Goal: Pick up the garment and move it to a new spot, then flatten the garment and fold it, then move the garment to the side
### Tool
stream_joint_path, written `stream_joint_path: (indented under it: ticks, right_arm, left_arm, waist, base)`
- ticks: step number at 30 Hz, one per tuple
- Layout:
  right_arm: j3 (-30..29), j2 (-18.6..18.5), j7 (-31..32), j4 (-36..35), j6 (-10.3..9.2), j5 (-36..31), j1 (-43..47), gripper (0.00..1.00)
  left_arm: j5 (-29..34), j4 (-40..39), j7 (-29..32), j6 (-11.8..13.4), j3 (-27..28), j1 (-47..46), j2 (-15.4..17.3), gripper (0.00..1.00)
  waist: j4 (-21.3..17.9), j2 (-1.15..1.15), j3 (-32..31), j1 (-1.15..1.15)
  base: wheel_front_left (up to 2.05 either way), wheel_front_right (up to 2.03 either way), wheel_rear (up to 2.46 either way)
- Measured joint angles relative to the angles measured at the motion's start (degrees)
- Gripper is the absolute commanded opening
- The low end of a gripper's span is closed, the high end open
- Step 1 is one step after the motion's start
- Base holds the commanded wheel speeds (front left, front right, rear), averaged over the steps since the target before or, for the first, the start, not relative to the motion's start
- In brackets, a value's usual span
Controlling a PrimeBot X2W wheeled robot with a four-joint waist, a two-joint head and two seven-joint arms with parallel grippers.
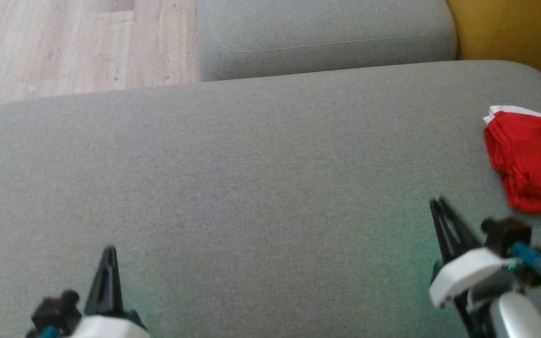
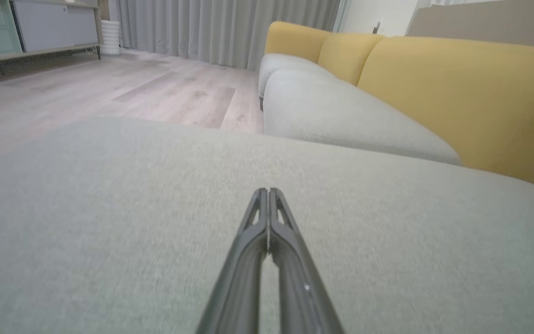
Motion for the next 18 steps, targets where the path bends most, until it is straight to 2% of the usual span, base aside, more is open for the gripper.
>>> stream_joint_path:
  ticks: [7, 18]
  right_arm:
    - [0.6, 0.3, 0.0, 6.3, 0.0, 0.8, 5.5, 0.0]
    - [-0.2, 0.8, 0.5, 6.1, -0.01, 8.0, 5.3, 0.0]
  left_arm:
    - [-0.6, 4.9, 0.5, 0.0, -0.2, 4.1, -2.4, 0.0]
    - [-6.3, 4.6, 2.1, -0.6, 0.7, 3.8, -2.8, 0.0]
  waist:
    - [0.0, 0.0, 0.0, 0.0]
    - [0.2, 0.0, 0.0, 0.0]
  base:
    - [0.0, 0.0, 0.0]
    - [0.0, 0.0, 0.0]
